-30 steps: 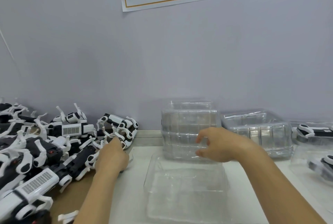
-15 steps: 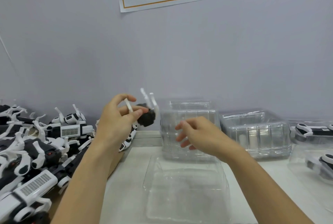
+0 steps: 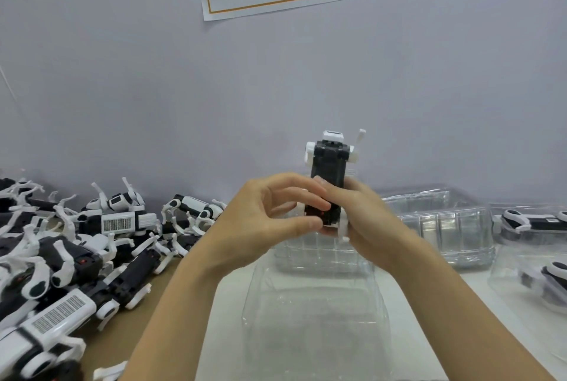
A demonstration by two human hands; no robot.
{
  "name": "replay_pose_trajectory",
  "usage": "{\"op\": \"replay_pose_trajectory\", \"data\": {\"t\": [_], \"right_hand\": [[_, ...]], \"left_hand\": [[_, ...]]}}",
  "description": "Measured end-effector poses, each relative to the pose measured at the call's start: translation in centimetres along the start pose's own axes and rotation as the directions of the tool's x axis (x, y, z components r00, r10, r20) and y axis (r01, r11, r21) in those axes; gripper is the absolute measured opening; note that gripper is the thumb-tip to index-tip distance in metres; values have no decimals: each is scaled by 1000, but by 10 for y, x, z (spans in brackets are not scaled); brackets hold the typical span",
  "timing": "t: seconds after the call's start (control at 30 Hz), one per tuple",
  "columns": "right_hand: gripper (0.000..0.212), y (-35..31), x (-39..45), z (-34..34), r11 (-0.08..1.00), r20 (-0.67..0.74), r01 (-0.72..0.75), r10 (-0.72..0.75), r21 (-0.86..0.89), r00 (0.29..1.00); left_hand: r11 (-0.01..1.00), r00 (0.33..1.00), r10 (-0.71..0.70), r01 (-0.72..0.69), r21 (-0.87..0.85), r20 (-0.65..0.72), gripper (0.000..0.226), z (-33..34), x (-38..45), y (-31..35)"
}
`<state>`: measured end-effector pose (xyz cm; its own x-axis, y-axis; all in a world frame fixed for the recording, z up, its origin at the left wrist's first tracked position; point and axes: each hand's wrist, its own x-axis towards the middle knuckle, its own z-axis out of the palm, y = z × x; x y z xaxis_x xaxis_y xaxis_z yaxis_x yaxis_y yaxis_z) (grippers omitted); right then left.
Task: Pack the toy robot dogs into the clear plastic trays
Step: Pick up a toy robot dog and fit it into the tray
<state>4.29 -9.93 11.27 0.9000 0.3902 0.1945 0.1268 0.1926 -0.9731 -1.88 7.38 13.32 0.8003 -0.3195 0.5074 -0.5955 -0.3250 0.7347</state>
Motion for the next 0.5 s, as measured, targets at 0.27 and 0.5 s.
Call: {"op": "replay_pose_trajectory", "data": {"t": [0.27,0.5], "right_hand": [[14,-4,-2,6,898,-47,229,-265,-375,963],[21,-7,-4,7,682,97,276,-289,-677,953]], "left_hand": [[989,878,-96,31,-145,-469,43,5,10,1],[984,903,-104,31,-177,-417,12,-1,9,-4]]}}
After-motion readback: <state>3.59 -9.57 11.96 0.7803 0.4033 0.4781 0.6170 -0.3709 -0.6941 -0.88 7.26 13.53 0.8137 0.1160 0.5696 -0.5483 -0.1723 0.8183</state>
